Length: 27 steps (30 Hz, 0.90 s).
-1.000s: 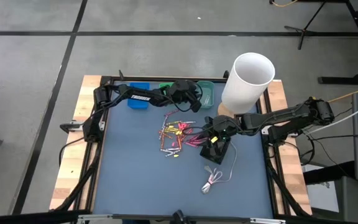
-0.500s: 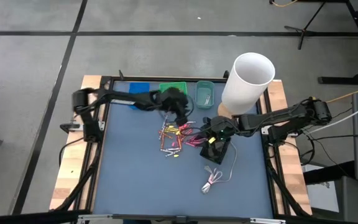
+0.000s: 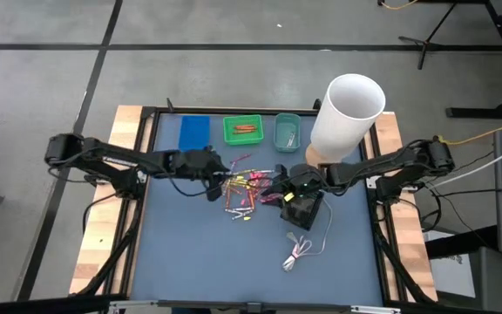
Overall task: Sort crayons
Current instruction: Put the red crayon into the black bin
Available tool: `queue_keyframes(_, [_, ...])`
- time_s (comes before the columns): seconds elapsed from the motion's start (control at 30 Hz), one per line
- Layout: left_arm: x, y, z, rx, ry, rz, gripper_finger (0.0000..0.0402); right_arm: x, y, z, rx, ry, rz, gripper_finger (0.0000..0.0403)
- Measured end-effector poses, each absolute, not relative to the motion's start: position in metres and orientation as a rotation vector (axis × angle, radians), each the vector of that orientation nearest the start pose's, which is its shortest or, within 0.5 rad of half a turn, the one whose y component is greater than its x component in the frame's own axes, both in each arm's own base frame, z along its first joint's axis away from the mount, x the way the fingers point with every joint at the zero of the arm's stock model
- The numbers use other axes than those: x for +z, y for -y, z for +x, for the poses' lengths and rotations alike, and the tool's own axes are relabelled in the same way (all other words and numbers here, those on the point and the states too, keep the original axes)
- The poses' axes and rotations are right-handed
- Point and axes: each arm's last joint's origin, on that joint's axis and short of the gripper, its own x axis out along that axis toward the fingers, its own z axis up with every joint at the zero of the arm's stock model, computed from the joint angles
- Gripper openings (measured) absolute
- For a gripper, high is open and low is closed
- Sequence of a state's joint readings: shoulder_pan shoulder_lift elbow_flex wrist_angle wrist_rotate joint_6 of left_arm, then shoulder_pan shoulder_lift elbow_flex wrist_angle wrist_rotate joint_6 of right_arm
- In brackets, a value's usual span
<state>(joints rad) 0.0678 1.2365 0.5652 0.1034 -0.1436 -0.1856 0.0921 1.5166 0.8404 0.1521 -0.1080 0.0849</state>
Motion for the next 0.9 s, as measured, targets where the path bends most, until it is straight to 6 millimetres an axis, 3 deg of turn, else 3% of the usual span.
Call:
queue_keyframes(0.3, [0.174, -0.008, 0.228, 0.225, -0.562, -0.193, 0.0086, 0.198, -0.034, 0.346, 0.110, -0.708, 0.067, 0.0136])
queue_keyframes(0.5, [0.176, -0.003, 0.230, 0.209, -0.536, -0.205, 0.0086, 0.182, -0.032, 0.355, 0.021, -0.906, 0.025, 0.0136])
queue_keyframes(0.9, [0.178, -0.001, 0.231, 0.203, -0.513, -0.201, 0.0086, 0.148, -0.033, 0.368, 0.008, -0.999, 0.015, 0.0136])
